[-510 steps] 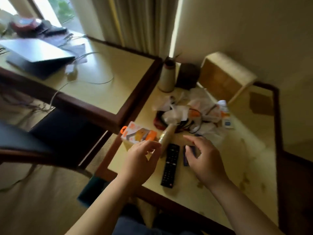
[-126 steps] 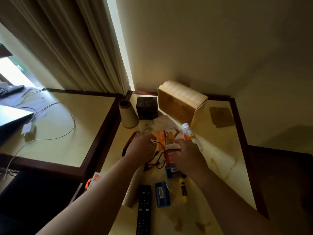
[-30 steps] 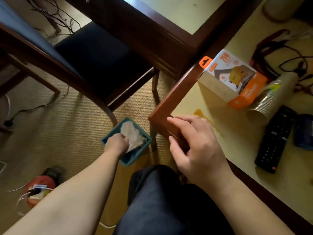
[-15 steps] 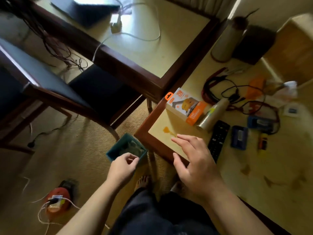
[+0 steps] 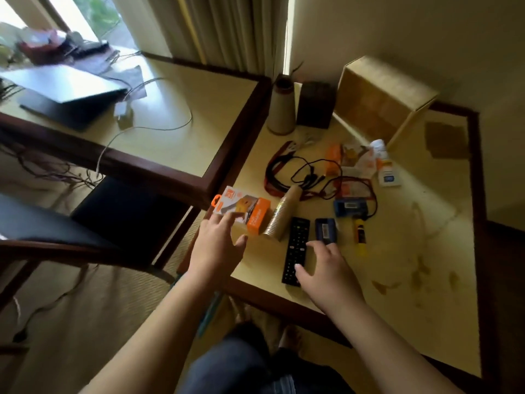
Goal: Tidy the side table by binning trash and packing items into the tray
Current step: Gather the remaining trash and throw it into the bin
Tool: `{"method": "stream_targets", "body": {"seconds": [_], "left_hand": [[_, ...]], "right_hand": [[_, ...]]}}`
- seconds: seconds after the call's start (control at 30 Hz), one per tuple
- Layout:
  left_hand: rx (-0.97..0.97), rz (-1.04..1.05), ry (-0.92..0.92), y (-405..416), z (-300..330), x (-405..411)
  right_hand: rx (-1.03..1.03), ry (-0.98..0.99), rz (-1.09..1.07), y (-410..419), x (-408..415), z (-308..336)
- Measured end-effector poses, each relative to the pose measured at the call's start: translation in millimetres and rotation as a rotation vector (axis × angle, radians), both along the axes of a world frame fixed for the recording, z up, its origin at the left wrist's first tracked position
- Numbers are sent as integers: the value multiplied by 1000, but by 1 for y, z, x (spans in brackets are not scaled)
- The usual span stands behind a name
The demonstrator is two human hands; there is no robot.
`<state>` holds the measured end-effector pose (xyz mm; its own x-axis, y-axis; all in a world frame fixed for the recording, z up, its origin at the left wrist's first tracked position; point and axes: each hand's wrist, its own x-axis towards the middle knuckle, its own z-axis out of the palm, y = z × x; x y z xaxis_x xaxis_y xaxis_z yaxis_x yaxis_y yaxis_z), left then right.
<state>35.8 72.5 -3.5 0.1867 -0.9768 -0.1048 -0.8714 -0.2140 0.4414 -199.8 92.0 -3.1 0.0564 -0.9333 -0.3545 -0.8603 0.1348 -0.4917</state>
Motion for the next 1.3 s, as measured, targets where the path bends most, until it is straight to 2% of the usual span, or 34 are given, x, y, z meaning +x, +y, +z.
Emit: {"method": "stream_targets", "body": {"seconds": [0.2, 0.33, 0.5, 0.73, 0.87, 1.0, 1.1, 1.2, 1.3], "left_hand": [[236, -283, -325, -75, 5, 20], [388, -434, -382, -113, -13, 35], [326, -585, -377, -150, -25, 42], [211, -468, -191, -239, -20, 44], [209, -379, -197, -299, -19, 21], [233, -393, -197, -332, -29, 3], [253, -421, -163, -341, -38, -1], [250, -414, -116, -334, -47, 7], [222, -372, -27, -301, -45, 13]], "right_hand": [[154, 110, -49, -30, 28, -15], [211, 206, -30, -48, 40, -20], [298, 255, -51, -66, 47, -28], [392, 241, -120, -82, 57, -43], [407, 225, -181, -96, 60, -42], [295, 205, -253, -117, 56, -16], [122, 41, -399, -156, 41, 7], [-39, -87, -455, -220, 20, 15], [-88, 37, -392, -284, 8, 9]]}}
